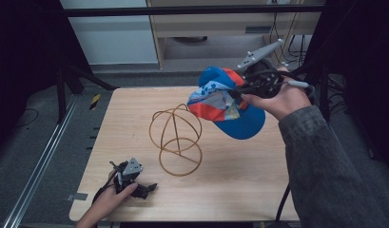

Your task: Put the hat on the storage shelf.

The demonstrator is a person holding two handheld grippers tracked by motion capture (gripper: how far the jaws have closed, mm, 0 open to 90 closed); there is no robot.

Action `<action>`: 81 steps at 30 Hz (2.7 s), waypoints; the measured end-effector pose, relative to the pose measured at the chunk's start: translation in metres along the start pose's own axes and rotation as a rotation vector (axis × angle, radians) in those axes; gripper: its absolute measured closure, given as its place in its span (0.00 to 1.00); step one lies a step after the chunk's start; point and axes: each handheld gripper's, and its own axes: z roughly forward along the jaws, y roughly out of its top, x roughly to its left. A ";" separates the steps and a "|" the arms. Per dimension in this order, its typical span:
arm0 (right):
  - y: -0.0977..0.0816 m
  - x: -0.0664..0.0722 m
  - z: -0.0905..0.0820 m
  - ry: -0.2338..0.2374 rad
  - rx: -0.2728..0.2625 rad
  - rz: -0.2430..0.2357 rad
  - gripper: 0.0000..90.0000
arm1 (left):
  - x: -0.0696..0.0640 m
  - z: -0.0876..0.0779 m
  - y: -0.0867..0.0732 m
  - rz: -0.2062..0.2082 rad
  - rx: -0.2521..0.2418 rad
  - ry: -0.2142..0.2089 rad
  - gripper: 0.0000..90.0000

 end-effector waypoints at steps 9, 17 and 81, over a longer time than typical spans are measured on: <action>0.041 0.020 0.028 0.068 -0.015 -0.063 0.97 | 0.000 0.000 0.000 0.000 0.000 0.000 0.00; 0.058 0.029 0.037 0.092 -0.018 -0.085 0.97 | 0.000 0.000 0.000 0.002 0.001 0.001 0.00; 0.094 0.077 0.133 0.213 0.147 -0.199 0.96 | 0.000 0.000 0.000 -0.001 -0.002 0.001 0.00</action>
